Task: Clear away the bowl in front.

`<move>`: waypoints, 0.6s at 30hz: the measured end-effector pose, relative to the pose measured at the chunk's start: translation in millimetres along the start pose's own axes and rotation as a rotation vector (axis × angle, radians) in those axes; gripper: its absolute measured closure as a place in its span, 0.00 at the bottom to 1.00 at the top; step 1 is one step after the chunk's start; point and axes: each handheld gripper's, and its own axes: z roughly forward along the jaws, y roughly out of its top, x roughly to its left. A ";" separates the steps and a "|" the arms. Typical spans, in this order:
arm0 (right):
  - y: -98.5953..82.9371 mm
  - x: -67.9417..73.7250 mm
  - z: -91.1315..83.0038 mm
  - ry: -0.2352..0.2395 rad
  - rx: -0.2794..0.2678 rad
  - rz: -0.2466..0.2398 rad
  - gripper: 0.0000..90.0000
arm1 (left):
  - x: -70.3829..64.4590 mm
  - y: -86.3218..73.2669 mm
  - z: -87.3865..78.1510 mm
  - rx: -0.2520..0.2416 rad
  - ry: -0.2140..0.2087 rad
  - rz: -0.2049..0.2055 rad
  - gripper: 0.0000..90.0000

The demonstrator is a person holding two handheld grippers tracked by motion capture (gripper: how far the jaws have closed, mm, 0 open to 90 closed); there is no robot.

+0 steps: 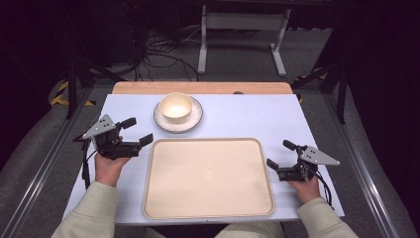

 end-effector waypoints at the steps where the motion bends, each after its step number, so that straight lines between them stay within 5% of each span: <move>1: 0.0 0.0 0.0 0.000 0.000 0.000 0.02 | 1.8 1.2 2.2 -0.003 0.006 0.011 0.05; 14: -0.1 -0.2 -0.2 0.002 -0.001 0.008 0.02 | 10.6 14.5 20.2 0.014 -0.001 0.001 0.04; 18: -0.1 -0.5 -0.1 0.002 -0.002 0.009 0.02 | 16.1 17.4 23.6 0.015 0.029 -0.006 0.04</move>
